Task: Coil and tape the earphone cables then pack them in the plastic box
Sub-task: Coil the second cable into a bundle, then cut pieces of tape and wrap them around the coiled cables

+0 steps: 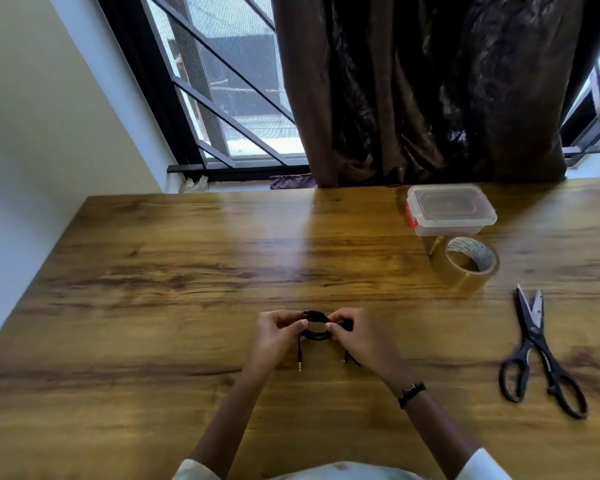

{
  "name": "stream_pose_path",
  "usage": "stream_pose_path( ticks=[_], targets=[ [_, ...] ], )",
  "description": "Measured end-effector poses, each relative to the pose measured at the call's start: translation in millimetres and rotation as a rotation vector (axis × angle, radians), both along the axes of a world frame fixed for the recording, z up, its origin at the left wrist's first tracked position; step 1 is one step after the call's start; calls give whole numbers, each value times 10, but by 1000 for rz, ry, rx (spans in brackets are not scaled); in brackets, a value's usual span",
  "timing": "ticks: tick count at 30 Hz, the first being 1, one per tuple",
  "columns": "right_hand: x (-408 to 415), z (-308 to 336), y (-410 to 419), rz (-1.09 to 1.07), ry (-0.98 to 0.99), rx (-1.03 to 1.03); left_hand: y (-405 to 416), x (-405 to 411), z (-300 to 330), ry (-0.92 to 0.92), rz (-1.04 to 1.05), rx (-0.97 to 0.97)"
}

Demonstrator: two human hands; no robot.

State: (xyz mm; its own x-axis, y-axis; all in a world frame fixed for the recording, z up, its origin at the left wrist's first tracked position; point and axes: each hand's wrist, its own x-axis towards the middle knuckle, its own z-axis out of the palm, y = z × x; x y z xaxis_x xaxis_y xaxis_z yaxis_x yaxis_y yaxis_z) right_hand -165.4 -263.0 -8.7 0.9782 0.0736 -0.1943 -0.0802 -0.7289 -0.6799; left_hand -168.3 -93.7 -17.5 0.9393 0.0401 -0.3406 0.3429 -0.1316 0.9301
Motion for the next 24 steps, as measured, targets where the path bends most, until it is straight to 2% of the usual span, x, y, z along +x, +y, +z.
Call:
stream_pose_path(
  ticks=[6, 9, 14, 24],
  targets=[
    [-4, -53, 64, 13, -91, -152, -109, -61, -116, -127, 8, 471],
    [-4, -69, 80, 33, -108, -198, -146, -88, -95, -208, 13, 621],
    [3, -88, 98, 58, -124, -194, -137, -98, -77, -254, -1, 670],
    [-12, -74, 67, 79, -114, -180, -87, -101, -87, -270, -25, 594]
  ],
)
